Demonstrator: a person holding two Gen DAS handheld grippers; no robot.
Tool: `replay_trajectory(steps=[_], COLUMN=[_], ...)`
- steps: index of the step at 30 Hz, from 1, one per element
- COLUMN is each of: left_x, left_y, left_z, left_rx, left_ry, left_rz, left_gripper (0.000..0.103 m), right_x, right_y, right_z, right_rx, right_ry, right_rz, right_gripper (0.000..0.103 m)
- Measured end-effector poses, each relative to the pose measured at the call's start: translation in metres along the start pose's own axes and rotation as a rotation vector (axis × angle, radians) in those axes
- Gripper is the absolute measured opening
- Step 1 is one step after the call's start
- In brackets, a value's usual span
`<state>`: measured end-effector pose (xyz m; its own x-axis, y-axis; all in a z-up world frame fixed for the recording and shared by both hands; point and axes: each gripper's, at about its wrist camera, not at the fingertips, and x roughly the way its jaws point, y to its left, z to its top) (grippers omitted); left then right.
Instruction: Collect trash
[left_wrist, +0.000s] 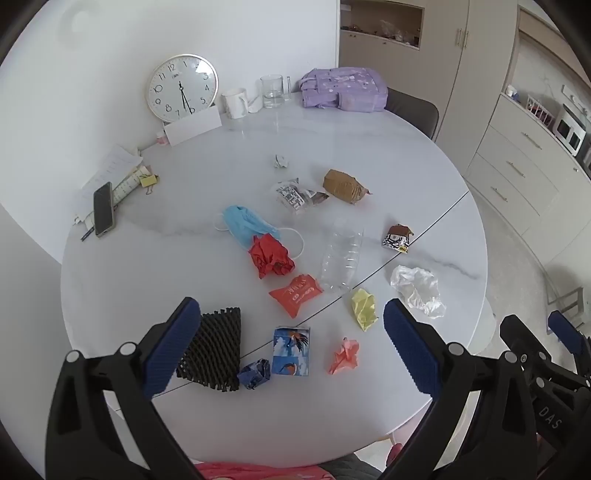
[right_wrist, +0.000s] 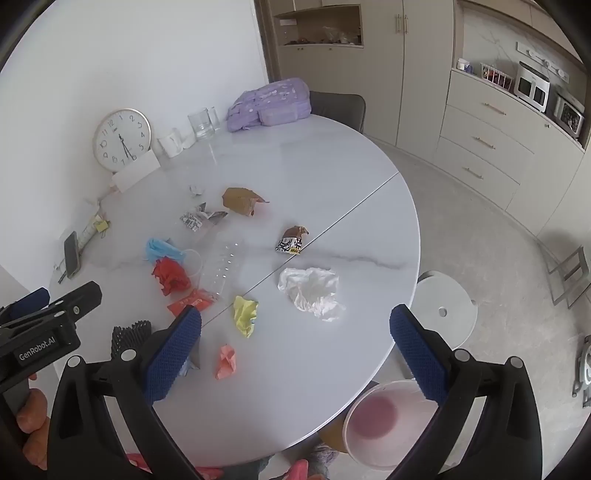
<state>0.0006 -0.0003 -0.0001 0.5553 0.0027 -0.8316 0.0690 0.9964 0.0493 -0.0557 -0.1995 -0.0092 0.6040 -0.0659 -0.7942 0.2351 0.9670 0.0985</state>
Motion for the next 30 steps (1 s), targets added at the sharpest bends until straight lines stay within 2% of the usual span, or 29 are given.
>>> replay_trajectory(steps=[8, 13, 30], left_x=[0.016, 0.017, 0.018], left_y=[-0.004, 0.004, 0.006], left_z=[-0.013, -0.006, -0.004], left_rx=[-0.003, -0.013, -0.031], left_ry=[0.003, 0.025, 0.038], left_rz=[0.007, -0.015, -0.016], left_gripper=[0.095, 0.095, 0.095], right_x=[0.004, 0.006, 0.008], right_y=[0.005, 0.009, 0.008], right_z=[0.000, 0.001, 0.003], right_rx=[0.001, -0.014, -0.020], right_ry=[0.007, 0.015, 0.019], right_rz=[-0.002, -0.001, -0.002], right_gripper=[0.101, 0.101, 0.101])
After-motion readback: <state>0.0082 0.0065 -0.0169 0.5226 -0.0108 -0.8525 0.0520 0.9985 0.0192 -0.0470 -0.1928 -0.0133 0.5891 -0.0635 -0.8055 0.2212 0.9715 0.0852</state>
